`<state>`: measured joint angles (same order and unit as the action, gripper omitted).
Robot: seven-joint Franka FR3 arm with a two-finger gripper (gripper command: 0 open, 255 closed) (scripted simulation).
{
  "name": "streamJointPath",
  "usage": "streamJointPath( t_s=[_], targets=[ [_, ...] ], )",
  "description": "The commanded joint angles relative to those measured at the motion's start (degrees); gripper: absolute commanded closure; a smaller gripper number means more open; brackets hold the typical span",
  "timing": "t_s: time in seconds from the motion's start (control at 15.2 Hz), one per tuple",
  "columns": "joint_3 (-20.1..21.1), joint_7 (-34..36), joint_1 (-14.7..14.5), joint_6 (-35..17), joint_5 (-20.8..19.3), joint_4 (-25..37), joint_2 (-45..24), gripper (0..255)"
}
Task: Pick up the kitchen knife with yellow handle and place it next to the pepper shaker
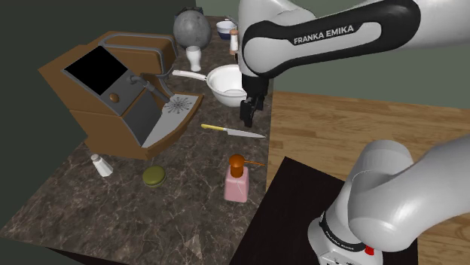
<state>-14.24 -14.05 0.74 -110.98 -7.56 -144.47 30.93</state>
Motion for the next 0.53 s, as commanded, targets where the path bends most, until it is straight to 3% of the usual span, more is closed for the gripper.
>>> streamJointPath(
  t_s=[0.0,0.46],
  targets=[
    [-2.05,-2.95,0.00,-4.39,-0.52,0.04,-3.88,0],
    [-7.92,-13.20,-1.06,-17.90,1.46,2.28,-18.50,0]
  ],
)
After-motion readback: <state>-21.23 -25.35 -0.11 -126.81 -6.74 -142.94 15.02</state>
